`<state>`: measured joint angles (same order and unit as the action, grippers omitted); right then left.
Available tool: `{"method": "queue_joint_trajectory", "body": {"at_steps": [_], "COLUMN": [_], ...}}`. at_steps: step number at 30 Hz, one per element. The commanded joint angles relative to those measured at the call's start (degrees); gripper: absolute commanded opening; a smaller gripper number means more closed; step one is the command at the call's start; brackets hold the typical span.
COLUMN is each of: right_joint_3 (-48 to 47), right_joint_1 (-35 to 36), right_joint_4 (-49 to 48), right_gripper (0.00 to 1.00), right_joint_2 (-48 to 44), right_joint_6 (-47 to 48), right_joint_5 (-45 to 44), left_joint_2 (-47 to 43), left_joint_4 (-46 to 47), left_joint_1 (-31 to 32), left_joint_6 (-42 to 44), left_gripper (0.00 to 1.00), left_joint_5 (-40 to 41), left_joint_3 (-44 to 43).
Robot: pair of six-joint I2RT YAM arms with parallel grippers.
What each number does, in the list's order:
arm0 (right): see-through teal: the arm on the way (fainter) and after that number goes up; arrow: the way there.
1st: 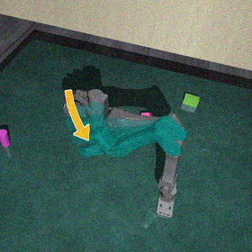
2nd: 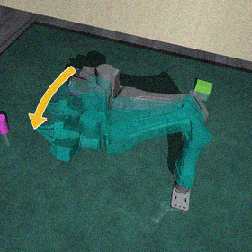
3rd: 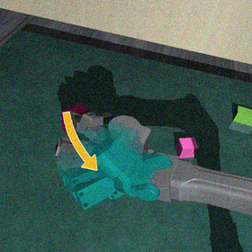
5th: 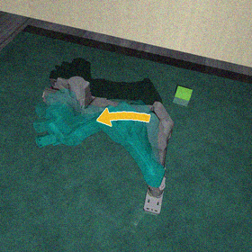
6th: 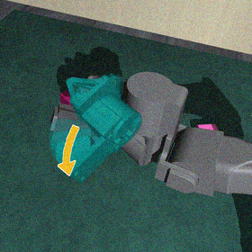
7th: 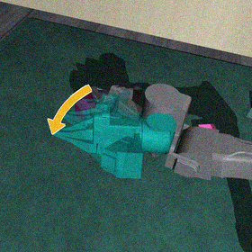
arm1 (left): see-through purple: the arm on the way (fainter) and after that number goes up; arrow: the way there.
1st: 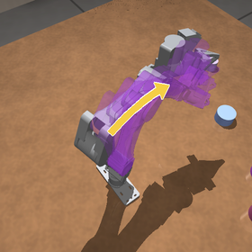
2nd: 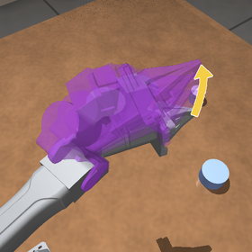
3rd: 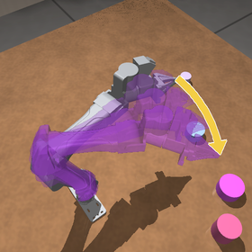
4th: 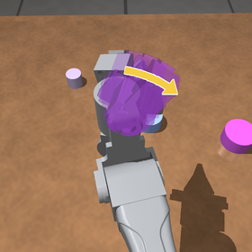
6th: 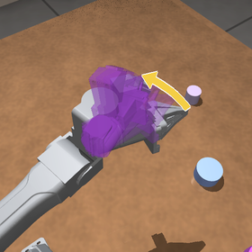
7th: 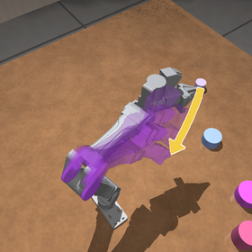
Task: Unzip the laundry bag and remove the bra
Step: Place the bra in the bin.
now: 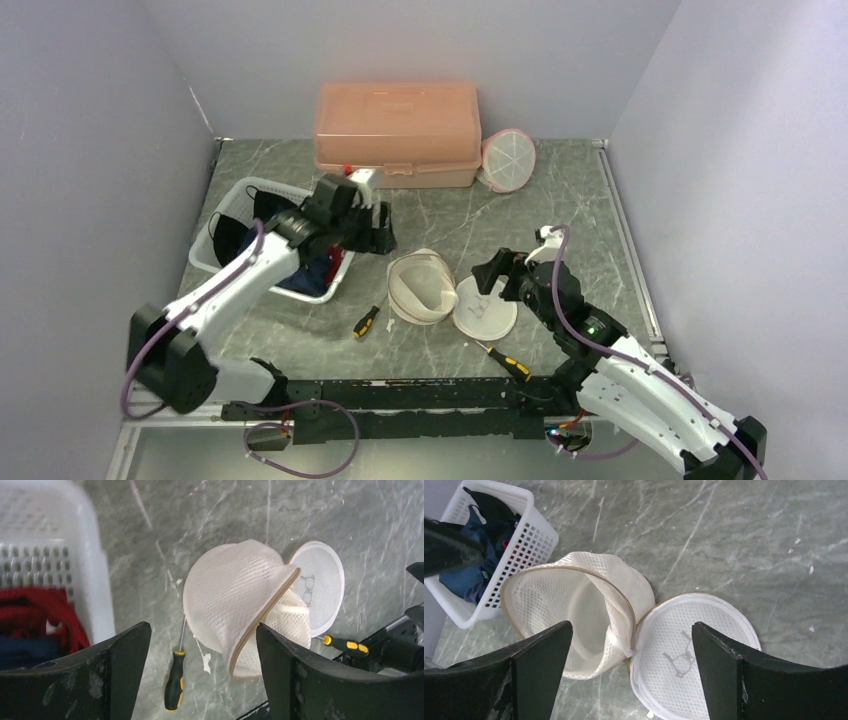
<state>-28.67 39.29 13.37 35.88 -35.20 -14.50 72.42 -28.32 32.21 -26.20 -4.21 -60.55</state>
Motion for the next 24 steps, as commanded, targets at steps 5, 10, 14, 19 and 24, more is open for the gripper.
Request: {"method": "queue_joint_trajectory", "body": {"at_steps": [5,10,14,19,24], "right_joint_3": [2.55,3.11,3.09,3.15,4.00], "right_joint_1": [-0.39,-0.30,-0.34,-0.35,-0.33], "right_joint_4": [2.52,1.76,2.10,4.28,5.36], "right_gripper": [0.94,0.94,0.99,1.00,1.00], "right_joint_2": [-5.30,-2.46,-0.79,-2.12,-4.71], "right_joint_6": [-4.92,-5.84,-8.18,-12.11,-14.71], "right_joint_5": [-0.81,1.50,-0.38,-3.68,-5.52], "left_joint_2": [8.77,9.53,11.93,14.91,17.28], "left_joint_4": [-5.63,-6.33,-8.08,-9.11,-9.15], "left_joint_1": [3.22,7.44,11.89,12.78,12.79], "left_joint_6": [15.72,18.38,19.76,18.24,15.74], "left_gripper": [0.93,0.93,0.89,0.69,0.39], "left_joint_5": [-8.87,-7.41,-1.03,4.09,8.00], "left_joint_3": [-12.26,-11.03,-11.07,-11.47,-11.90]}}
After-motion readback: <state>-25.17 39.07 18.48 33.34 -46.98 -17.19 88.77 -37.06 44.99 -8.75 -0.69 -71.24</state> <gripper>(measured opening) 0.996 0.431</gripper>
